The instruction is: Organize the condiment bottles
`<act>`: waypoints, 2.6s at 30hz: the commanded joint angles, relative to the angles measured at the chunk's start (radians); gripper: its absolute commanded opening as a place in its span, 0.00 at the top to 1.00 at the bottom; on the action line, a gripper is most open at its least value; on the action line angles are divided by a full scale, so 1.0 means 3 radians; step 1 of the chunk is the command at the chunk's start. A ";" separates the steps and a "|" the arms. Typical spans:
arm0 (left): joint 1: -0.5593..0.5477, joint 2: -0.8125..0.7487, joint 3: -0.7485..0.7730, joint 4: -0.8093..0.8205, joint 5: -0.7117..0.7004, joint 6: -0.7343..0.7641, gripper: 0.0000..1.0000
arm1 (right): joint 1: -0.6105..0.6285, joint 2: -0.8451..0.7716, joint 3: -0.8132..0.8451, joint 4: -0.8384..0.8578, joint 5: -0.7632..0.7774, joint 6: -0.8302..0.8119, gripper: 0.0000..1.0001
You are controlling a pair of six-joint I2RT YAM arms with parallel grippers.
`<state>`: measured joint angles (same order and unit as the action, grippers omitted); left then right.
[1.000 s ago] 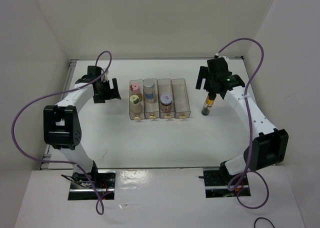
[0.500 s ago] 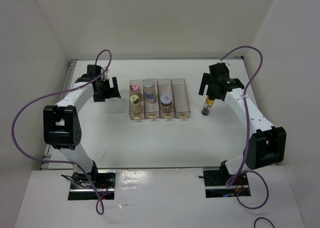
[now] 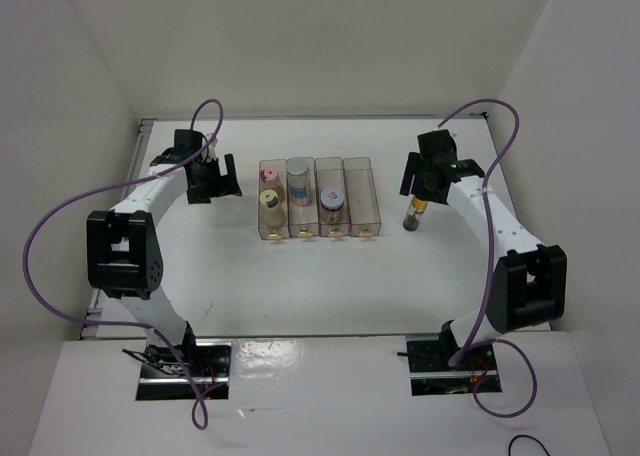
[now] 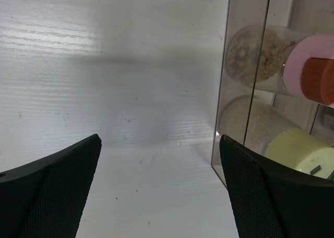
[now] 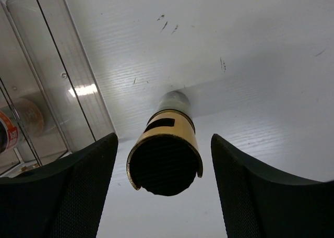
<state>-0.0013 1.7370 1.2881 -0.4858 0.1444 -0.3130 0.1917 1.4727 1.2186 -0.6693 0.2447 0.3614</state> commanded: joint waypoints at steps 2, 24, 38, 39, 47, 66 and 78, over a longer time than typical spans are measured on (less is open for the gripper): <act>0.0020 0.0024 0.0083 0.0070 0.0071 0.0072 0.00 | -0.0020 0.0041 -0.0017 0.0135 -0.0033 -0.0024 0.25; 0.0020 0.0100 0.0083 0.0070 0.0071 0.0072 0.00 | 0.0010 0.0102 0.1182 -0.0310 0.0028 -0.0172 0.89; -0.0011 0.0489 0.0354 0.0142 -0.0036 -0.0041 0.00 | 0.0659 0.0674 0.1849 -0.0341 0.0064 -0.0203 0.89; -0.0011 0.0489 0.0354 0.0142 -0.0036 -0.0041 0.00 | 0.0660 0.0735 0.1849 -0.0341 0.0064 -0.0203 0.89; -0.0159 0.0555 0.0390 0.0244 -0.0067 -0.0071 0.00 | 0.0757 0.0935 0.1849 -0.0208 0.0003 -0.0203 0.89; -0.0277 0.0857 0.0676 0.0244 -0.0047 -0.0041 0.00 | 0.0905 0.1028 0.1568 -0.0116 0.0002 -0.0167 0.89; -0.0307 0.0954 0.0810 0.0208 0.0020 0.0020 0.00 | 0.0905 0.0997 0.1440 -0.0055 0.0033 -0.0136 0.89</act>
<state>-0.0895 2.0094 1.4921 -0.4347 0.1184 -0.3172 0.4561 1.7790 1.6592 -0.7536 0.2462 0.3164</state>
